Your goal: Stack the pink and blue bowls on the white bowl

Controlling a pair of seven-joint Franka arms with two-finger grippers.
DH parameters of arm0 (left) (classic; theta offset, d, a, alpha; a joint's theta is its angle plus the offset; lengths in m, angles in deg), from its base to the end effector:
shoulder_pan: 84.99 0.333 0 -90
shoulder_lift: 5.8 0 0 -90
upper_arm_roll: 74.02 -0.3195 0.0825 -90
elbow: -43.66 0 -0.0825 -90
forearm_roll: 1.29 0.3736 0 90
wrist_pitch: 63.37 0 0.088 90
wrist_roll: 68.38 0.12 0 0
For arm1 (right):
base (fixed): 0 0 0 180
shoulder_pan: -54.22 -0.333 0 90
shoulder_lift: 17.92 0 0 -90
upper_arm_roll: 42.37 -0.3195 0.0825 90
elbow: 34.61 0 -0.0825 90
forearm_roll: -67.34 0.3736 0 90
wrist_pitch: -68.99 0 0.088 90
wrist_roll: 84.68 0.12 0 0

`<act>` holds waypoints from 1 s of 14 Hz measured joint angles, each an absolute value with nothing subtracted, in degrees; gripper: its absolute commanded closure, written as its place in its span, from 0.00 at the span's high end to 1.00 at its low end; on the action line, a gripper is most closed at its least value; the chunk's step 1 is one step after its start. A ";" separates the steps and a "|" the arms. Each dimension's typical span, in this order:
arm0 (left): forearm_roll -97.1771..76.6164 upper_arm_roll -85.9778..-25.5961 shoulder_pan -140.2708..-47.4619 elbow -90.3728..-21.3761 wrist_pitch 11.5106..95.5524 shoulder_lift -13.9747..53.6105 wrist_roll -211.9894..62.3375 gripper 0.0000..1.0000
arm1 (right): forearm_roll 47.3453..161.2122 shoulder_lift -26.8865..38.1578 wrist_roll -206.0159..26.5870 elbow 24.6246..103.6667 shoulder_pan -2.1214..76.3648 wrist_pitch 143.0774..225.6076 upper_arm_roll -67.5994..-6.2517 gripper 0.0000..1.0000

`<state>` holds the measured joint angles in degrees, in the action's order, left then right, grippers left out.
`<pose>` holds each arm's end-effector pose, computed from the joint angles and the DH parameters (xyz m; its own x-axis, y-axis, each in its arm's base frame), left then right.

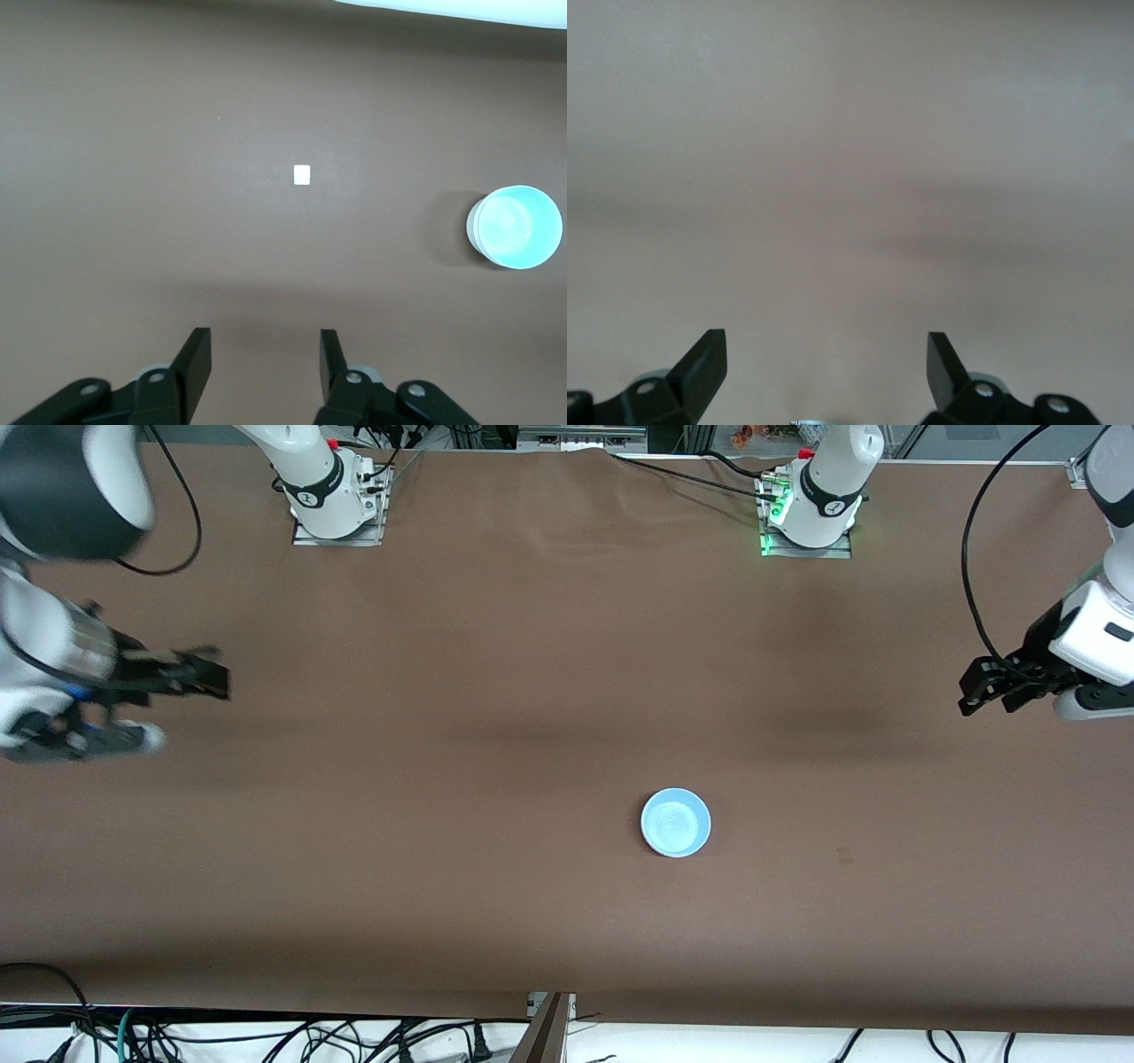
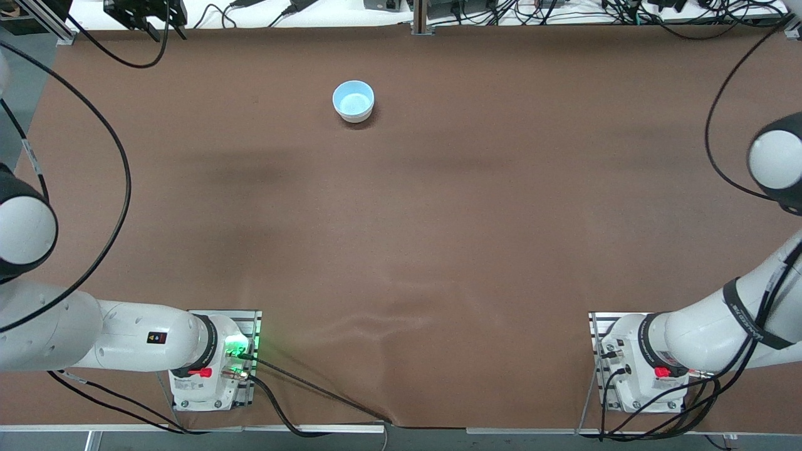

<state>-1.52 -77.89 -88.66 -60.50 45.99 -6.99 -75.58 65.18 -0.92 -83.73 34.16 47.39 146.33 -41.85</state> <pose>0.5592 0.0019 0.5412 0.9854 0.1302 0.1097 0.1289 -0.9915 0.0192 0.6050 0.0627 0.5928 0.9858 0.0840 -0.1457 0.0911 -0.9949 0.0427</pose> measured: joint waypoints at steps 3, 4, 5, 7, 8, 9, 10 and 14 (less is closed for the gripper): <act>-1.87 -78.16 -88.54 -63.65 47.34 -8.99 -75.54 0.63 | 64.53 -8.67 -83.73 40.00 48.94 146.23 -41.84 1.00; -1.87 -78.16 -88.46 -64.00 47.35 -9.42 -75.51 0.65 | 63.77 -10.62 -83.73 41.98 49.37 146.22 -41.83 1.00; -1.87 -78.03 -88.45 -64.29 47.32 -9.69 -75.48 0.66 | 62.59 -12.29 -83.73 44.11 49.68 146.22 -41.83 1.00; -1.89 -77.24 -88.55 -64.52 47.29 -9.71 -75.50 0.67 | 61.80 -14.09 -83.73 47.30 49.86 146.22 -41.84 1.00; -1.89 -76.91 -88.59 -64.52 47.29 -9.71 -75.54 0.68 | 61.80 -14.39 -83.73 48.11 49.85 146.21 -41.91 1.00; -1.90 -76.77 -88.64 -64.39 47.31 -9.73 -75.54 0.68 | 61.81 -14.56 -83.73 48.73 49.85 146.21 -42.06 1.00; -1.90 -76.75 -88.64 -64.10 47.32 -9.77 -75.55 0.68 | 61.97 -14.61 -83.72 49.08 49.85 146.21 -42.22 1.00; -1.90 -76.75 -88.63 -62.21 47.21 -10.34 -75.64 0.82 | 62.21 -14.55 -83.72 49.40 49.84 146.24 -42.58 1.00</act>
